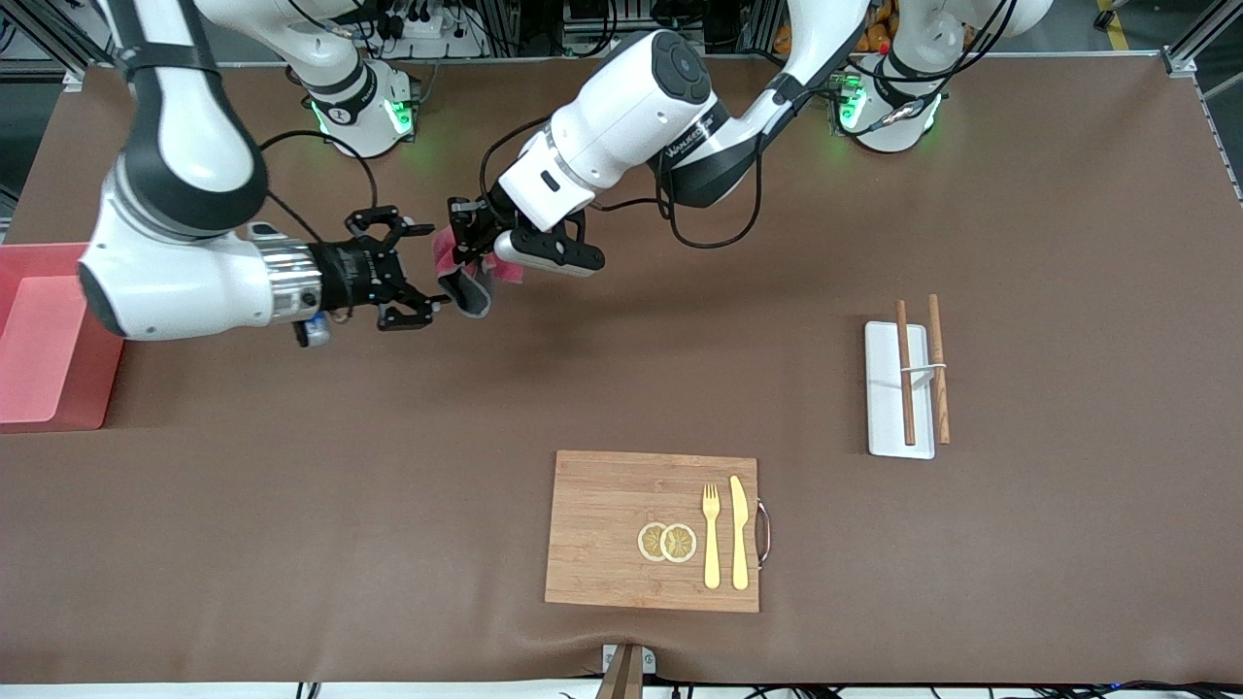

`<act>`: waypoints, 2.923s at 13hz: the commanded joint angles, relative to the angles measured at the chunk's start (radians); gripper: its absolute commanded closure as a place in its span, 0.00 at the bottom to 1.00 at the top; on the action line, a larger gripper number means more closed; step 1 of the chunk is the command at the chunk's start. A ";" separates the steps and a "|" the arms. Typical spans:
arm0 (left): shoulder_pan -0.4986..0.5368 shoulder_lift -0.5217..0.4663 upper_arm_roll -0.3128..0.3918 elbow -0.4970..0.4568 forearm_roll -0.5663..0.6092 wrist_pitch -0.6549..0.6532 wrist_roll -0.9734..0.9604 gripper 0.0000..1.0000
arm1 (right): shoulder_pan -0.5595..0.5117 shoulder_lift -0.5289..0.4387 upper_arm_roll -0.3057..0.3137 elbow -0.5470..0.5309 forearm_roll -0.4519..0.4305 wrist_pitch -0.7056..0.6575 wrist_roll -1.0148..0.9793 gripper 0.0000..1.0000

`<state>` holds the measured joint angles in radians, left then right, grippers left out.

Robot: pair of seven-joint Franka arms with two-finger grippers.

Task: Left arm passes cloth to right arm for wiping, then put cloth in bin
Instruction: 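Grasp the cloth with the right gripper from the left gripper, then carry the cloth with the right gripper while the left gripper withdraws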

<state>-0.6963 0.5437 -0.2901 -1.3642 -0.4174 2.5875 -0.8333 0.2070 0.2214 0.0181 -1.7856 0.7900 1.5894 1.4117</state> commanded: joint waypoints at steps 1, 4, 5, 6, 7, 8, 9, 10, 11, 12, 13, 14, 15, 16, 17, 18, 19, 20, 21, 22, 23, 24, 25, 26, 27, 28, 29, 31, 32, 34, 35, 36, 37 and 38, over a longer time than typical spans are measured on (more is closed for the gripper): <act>-0.015 0.007 0.012 0.016 0.003 0.011 -0.015 1.00 | 0.019 -0.005 -0.006 -0.031 0.066 0.023 -0.023 0.76; -0.015 0.007 0.012 0.013 0.003 0.011 -0.013 1.00 | -0.027 0.013 -0.007 -0.014 0.104 -0.052 -0.132 1.00; -0.015 0.007 0.012 0.013 0.005 0.011 -0.012 1.00 | -0.040 0.013 -0.007 -0.014 0.106 -0.054 -0.132 1.00; -0.014 0.007 0.012 0.013 0.003 0.011 -0.012 1.00 | -0.049 0.016 -0.007 -0.014 0.106 -0.054 -0.134 1.00; -0.009 0.006 0.012 0.013 0.003 0.011 -0.012 0.85 | -0.057 0.016 -0.007 -0.011 0.106 -0.054 -0.134 1.00; -0.006 0.002 0.014 0.013 0.005 0.011 -0.009 0.30 | -0.057 0.016 -0.007 -0.002 0.106 -0.052 -0.134 1.00; -0.008 0.001 0.019 0.013 0.023 0.011 -0.004 0.00 | -0.051 0.024 -0.007 0.000 0.106 -0.049 -0.134 1.00; -0.002 -0.004 0.020 0.011 0.051 0.010 -0.009 0.00 | -0.051 0.035 -0.007 0.005 0.106 -0.048 -0.138 1.00; 0.006 -0.004 0.020 0.007 0.057 0.010 -0.009 0.00 | -0.051 0.041 -0.007 0.008 0.104 -0.046 -0.140 1.00; 0.021 -0.007 0.022 0.002 0.057 0.008 -0.010 0.00 | -0.047 0.044 -0.009 0.015 0.088 -0.040 -0.160 1.00; 0.052 -0.016 0.022 -0.001 0.057 0.003 -0.007 0.00 | -0.044 0.047 -0.010 0.017 0.043 -0.026 -0.230 1.00; 0.082 -0.024 0.022 -0.009 0.058 0.000 -0.007 0.00 | -0.035 0.047 -0.009 0.011 -0.051 0.028 -0.300 1.00; 0.121 -0.039 0.022 -0.013 0.058 -0.007 -0.007 0.00 | 0.000 0.049 -0.007 -0.001 -0.143 0.108 -0.344 1.00; 0.156 -0.053 0.022 -0.016 0.058 -0.042 -0.007 0.00 | 0.034 0.049 -0.009 -0.024 -0.223 0.180 -0.367 1.00; 0.197 -0.071 0.025 -0.016 0.060 -0.100 -0.007 0.00 | 0.055 0.052 -0.007 -0.046 -0.304 0.252 -0.375 1.00; 0.242 -0.088 0.025 -0.015 0.071 -0.160 -0.004 0.00 | 0.084 0.062 -0.007 -0.070 -0.343 0.311 -0.381 1.00; 0.282 -0.108 0.023 -0.015 0.109 -0.221 0.000 0.00 | 0.095 0.081 -0.007 -0.098 -0.365 0.363 -0.416 1.00; 0.314 -0.122 0.023 -0.013 0.150 -0.286 0.000 0.00 | 0.106 0.088 -0.007 -0.142 -0.367 0.445 -0.447 1.00; 0.343 -0.132 0.022 -0.015 0.187 -0.337 0.011 0.00 | 0.117 0.098 -0.007 -0.185 -0.368 0.530 -0.459 1.00; 0.369 -0.137 0.022 -0.015 0.224 -0.393 0.037 0.00 | 0.129 0.116 -0.007 -0.225 -0.370 0.603 -0.506 1.00; 0.395 -0.148 0.022 -0.015 0.250 -0.456 0.077 0.00 | 0.115 0.128 -0.010 -0.263 -0.371 0.660 -0.593 1.00; 0.431 -0.162 0.022 -0.015 0.262 -0.530 0.129 0.00 | 0.089 0.131 -0.012 -0.299 -0.373 0.697 -0.679 1.00; 0.467 -0.183 0.022 -0.016 0.264 -0.611 0.181 0.00 | 0.062 0.127 -0.021 -0.313 -0.394 0.701 -0.750 1.00; 0.516 -0.207 0.022 -0.019 0.266 -0.691 0.247 0.00 | 0.037 0.124 -0.068 -0.316 -0.493 0.695 -0.813 1.00; 0.556 -0.229 0.022 -0.024 0.269 -0.742 0.328 0.00 | 0.004 0.131 -0.120 -0.319 -0.629 0.698 -0.892 1.00; 0.611 -0.252 0.022 -0.027 0.269 -0.782 0.398 0.00 | -0.070 0.136 -0.142 -0.322 -0.723 0.704 -1.007 1.00; 0.651 -0.270 0.022 -0.033 0.269 -0.812 0.455 0.00 | -0.168 0.133 -0.142 -0.321 -0.765 0.699 -1.184 1.00; 0.713 -0.287 0.022 -0.038 0.310 -0.851 0.535 0.00 | -0.330 0.134 -0.144 -0.290 -0.779 0.711 -1.531 1.00; 0.738 -0.295 0.020 -0.036 0.353 -0.878 0.581 0.00 | -0.407 0.138 -0.144 -0.259 -0.801 0.730 -1.673 1.00; 0.761 -0.330 0.026 -0.039 0.405 -0.927 0.660 0.00 | -0.507 0.138 -0.144 -0.207 -0.842 0.751 -1.885 1.00; 0.738 -0.352 0.063 -0.044 0.422 -0.958 0.675 0.00 | -0.518 0.136 -0.144 -0.183 -0.850 0.750 -1.936 1.00; 0.674 -0.396 0.128 -0.085 0.424 -0.975 0.692 0.00 | -0.520 0.136 -0.145 -0.170 -0.860 0.745 -1.955 1.00; 0.588 -0.465 0.225 -0.155 0.425 -0.975 0.704 0.00 | -0.512 0.136 -0.142 -0.178 -0.862 0.742 -1.946 1.00; 0.549 -0.519 0.265 -0.214 0.425 -0.977 0.712 0.00 | -0.494 0.136 -0.141 -0.199 -0.861 0.733 -1.895 1.00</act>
<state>-0.0508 0.1725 -0.1210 -1.4206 -0.0198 1.6061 -0.1422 -0.3114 0.3679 -0.1411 -1.9603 -0.0404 2.3387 -0.5320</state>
